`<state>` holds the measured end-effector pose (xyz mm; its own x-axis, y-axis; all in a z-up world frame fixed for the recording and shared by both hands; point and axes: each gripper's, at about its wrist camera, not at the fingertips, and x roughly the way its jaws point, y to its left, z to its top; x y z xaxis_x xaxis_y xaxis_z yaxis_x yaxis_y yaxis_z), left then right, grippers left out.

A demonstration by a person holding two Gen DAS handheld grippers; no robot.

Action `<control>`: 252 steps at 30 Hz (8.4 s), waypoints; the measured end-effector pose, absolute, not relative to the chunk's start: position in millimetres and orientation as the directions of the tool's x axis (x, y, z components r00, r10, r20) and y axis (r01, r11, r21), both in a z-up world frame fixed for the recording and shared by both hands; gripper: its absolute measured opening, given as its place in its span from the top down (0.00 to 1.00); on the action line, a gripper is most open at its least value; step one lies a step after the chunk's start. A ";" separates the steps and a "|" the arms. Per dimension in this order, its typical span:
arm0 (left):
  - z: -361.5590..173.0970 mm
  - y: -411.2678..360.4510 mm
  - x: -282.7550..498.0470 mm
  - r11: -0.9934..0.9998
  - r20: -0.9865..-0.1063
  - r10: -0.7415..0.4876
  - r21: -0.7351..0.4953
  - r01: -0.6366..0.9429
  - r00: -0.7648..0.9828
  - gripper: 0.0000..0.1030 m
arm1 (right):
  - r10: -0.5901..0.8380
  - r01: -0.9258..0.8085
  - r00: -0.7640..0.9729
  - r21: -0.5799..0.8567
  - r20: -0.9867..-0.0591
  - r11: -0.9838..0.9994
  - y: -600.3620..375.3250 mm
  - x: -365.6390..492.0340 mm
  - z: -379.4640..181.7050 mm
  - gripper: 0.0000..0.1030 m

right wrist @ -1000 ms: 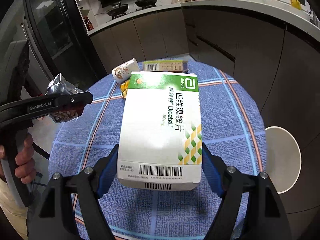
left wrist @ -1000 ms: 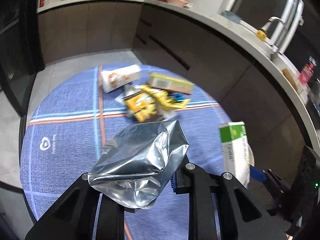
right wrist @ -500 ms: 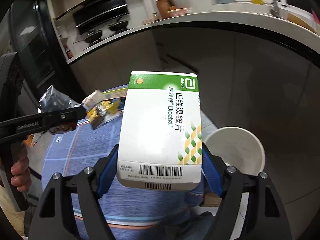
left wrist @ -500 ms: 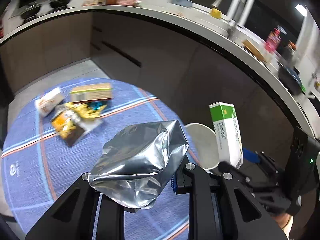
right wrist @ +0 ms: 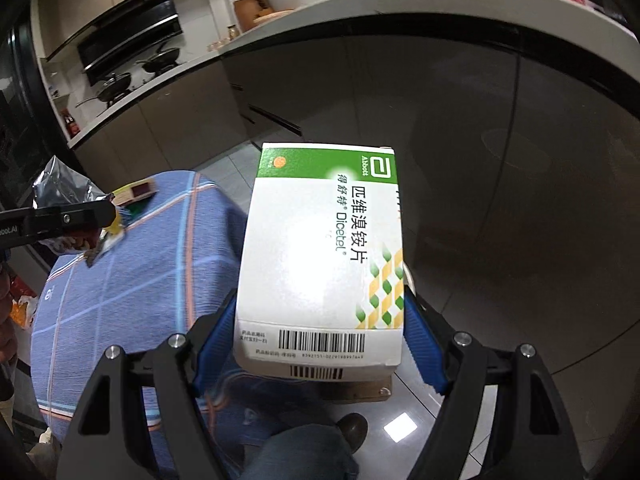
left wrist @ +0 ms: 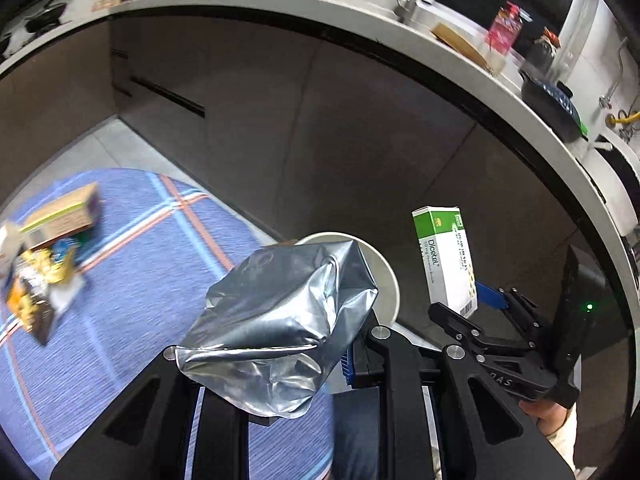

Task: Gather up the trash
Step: 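Carry the bag and box over the bin and open both tools to drop them, then move both tools back over the table toward the remaining wrappers, then grasp a yellow snack wrapper with the left tool while the right tool grasps another yellow wrapper, then lift both yellow wrappers and carry them toward the white bin, then open both tools over the white bin to drop the wrappers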

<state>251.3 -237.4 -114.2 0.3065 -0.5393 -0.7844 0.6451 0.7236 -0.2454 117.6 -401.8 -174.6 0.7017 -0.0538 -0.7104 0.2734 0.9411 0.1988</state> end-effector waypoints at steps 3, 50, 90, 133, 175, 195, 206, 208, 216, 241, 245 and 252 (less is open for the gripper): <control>-128.2 -262.6 255.9 0.704 -0.797 -0.542 -0.257 0.662 0.268 0.82 | -0.058 0.292 0.691 0.205 -0.721 0.934 -420.9 118.5 -189.2 0.26; -209.7 -343.6 292.8 0.759 -0.860 -0.427 -0.174 0.628 0.279 0.08 | 0.030 0.185 0.601 0.175 -0.799 0.967 -443.2 155.0 -266.3 0.03; -101.5 41.1 210.3 0.972 -0.732 -0.230 -0.202 0.118 0.642 0.08 | 0.276 -0.255 0.660 0.138 -0.699 0.957 -189.1 185.7 -119.8 0.03; -180.8 32.4 358.5 0.908 -0.789 -0.380 -0.417 0.033 0.483 0.32 | 0.311 -0.261 0.555 0.194 -0.771 0.946 -147.5 311.2 -183.0 0.89; -95.6 21.0 224.0 0.917 -0.727 -0.393 -0.360 0.173 0.563 0.86 | 0.297 -0.237 0.715 0.181 -0.633 0.955 -187.1 183.6 -92.8 0.90; -79.0 -155.7 203.3 0.788 -0.705 -0.566 -0.309 0.533 0.428 0.86 | 0.109 0.047 0.796 0.240 -0.596 0.970 -320.6 116.1 -97.2 0.90; -107.2 -244.4 207.6 0.723 -0.746 -0.576 -0.275 0.634 0.333 0.86 | 0.036 0.187 0.769 0.278 -0.639 0.942 -383.6 101.2 -133.4 0.90; -118.5 -259.7 212.1 0.718 -0.762 -0.568 -0.273 0.640 0.312 0.86 | 0.026 0.215 0.759 0.288 -0.650 0.933 -396.1 100.6 -144.4 0.90; -168.7 -310.8 231.8 0.713 -0.825 -0.507 -0.237 0.660 0.250 0.86 | 0.023 0.284 0.708 0.314 -0.706 0.906 -424.8 110.1 -191.4 0.90; -231.7 -357.6 277.5 0.777 -0.860 -0.396 -0.126 0.616 0.323 0.32 | 0.034 0.283 0.619 0.263 -0.785 0.922 -457.2 166.0 -273.3 0.56; -226.7 -351.6 283.2 0.801 -0.841 -0.400 -0.129 0.584 0.364 0.14 | 0.004 0.273 0.629 0.226 -0.777 0.935 -453.9 161.1 -271.0 0.35; -217.3 -332.2 284.5 0.822 -0.832 -0.409 -0.159 0.546 0.374 0.08 | -0.007 0.257 0.646 0.208 -0.763 0.944 -446.9 156.2 -262.0 0.10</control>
<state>284.5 -332.2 -217.3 0.3739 -0.4093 -0.8322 0.5462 0.8224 -0.1591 156.2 -446.9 -262.0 0.6464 -0.0074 -0.7629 0.2566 0.9438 0.2083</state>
